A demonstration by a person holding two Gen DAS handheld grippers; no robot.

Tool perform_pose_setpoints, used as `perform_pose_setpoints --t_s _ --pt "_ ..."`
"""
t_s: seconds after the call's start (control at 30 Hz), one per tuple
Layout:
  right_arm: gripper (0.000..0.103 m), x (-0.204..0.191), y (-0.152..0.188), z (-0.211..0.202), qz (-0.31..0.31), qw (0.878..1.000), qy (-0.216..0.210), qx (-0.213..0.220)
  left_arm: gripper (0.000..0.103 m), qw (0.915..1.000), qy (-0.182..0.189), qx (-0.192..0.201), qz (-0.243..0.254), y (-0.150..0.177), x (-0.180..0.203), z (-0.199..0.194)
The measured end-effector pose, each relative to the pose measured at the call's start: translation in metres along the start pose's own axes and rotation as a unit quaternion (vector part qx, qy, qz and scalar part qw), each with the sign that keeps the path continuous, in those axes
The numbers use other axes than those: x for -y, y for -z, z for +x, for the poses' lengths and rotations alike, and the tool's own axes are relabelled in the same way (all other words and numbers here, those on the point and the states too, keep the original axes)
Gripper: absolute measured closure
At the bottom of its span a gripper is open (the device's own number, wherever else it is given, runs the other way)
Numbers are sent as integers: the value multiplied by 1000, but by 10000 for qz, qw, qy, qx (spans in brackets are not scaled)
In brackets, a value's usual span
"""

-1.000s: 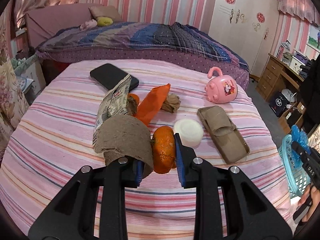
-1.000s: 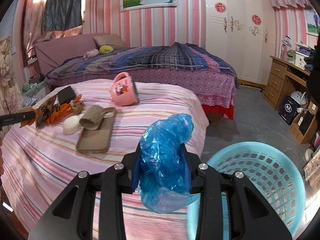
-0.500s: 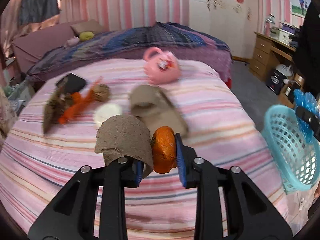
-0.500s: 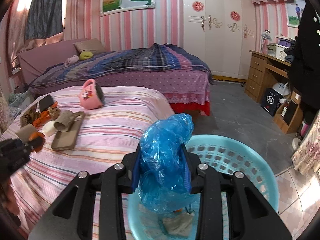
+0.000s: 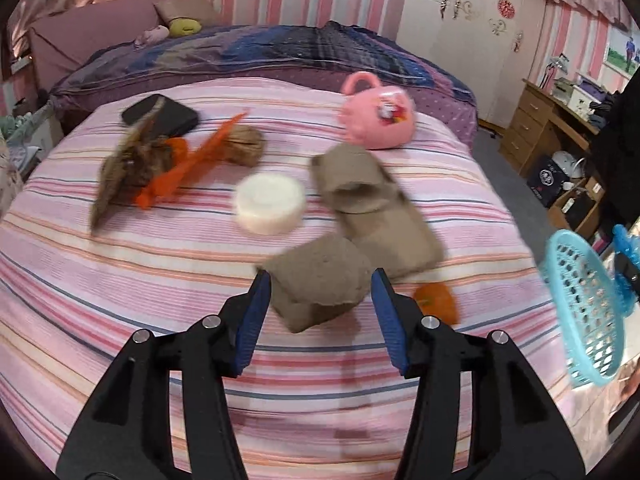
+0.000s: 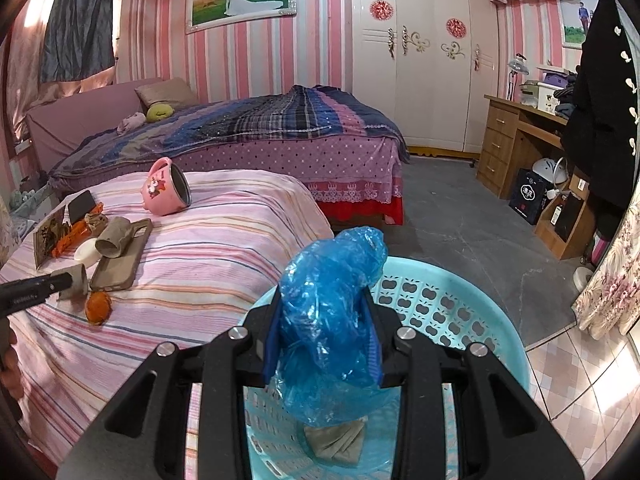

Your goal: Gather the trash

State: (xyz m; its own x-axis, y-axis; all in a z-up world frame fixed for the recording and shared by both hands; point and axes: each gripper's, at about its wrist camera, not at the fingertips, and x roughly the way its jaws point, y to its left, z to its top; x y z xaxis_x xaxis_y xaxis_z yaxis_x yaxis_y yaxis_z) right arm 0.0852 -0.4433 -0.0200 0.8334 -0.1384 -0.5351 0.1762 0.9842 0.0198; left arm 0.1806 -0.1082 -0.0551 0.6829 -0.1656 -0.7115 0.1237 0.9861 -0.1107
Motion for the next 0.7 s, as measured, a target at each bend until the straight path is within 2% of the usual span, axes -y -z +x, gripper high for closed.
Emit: perform_pose_setpoints --t_s 0.03,0.07,0.1,0.2,0.3,0.43,0.47,0.53,0.57,0.6,0.7 --pt "69 -2 0 1 -5 10000 -1 2 53 10000 -4 -21 30 0 -5 0" --pt "69 -1 0 0 -2 10000 -5 4 58 10000 -21 -32 55 1 -8 0" --pt "69 -1 0 0 14 10000 -2 6 69 9999 -48 -43 92 2 -11 0" --pt "69 3 0 -1 97 9999 -8 23 91 9998 -16 -133 161 3 -20 2" --pt "69 4 -1 -2 134 9999 -11 46 101 9997 79 -121 185 2 -22 1" --pt "69 4 -1 -3 121 9999 -6 55 101 9996 -14 14 276 0 -15 -3" --pt "69 5 -1 -3 115 9999 -2 53 98 9995 -74 61 308 0 -13 -3" --pt "69 7 -1 -4 129 9999 3 49 67 9990 -166 85 403 0 -9 0" --pt "69 9 -1 -4 149 9999 9 54 40 9985 -279 123 445 0 -7 2" --pt "69 10 -1 -4 164 9998 7 57 28 9981 -366 165 468 1 -5 2" --pt "69 13 0 -4 219 9997 -11 64 26 9974 -436 90 573 -1 -1 12"
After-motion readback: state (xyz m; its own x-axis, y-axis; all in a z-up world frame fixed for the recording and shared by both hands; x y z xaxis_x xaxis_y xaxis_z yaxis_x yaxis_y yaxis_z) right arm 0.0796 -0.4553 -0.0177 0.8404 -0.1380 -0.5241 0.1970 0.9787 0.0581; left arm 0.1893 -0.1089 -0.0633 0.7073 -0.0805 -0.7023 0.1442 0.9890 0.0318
